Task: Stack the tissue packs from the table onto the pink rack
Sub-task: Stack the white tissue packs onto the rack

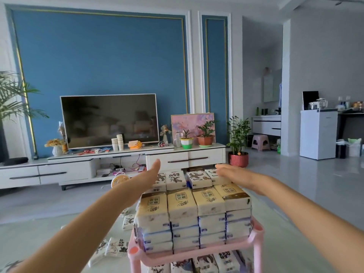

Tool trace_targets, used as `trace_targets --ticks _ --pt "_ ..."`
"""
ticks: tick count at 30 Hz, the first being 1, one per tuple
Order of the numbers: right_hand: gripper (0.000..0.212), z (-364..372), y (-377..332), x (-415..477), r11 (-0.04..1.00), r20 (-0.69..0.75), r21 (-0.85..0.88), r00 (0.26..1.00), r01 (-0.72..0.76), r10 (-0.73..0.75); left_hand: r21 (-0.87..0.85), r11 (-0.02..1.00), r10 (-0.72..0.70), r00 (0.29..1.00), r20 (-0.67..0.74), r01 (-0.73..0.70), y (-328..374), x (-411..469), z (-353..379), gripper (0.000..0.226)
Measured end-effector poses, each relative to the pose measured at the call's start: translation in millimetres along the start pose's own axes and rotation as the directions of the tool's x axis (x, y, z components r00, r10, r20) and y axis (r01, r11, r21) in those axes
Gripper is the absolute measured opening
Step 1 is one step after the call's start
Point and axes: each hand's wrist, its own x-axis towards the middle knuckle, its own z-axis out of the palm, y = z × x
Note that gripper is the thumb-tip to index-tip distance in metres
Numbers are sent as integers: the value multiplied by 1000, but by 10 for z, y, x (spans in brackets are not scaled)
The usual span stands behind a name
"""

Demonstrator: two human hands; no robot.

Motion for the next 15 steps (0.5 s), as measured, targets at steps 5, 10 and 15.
trace_targets --ticks 5,10,15 --pt "59 68 -45 43 995 84 -97 995 -36 44 50 998 -39 999 24 37 61 12 54 89" --pt "83 60 -92 88 989 44 -144 999 25 -19 102 995 0 1000 24 -3 29 98 20 89" --pt "75 120 -214 111 962 140 -201 977 185 -159 208 956 236 964 -121 -208 21 178 21 68"
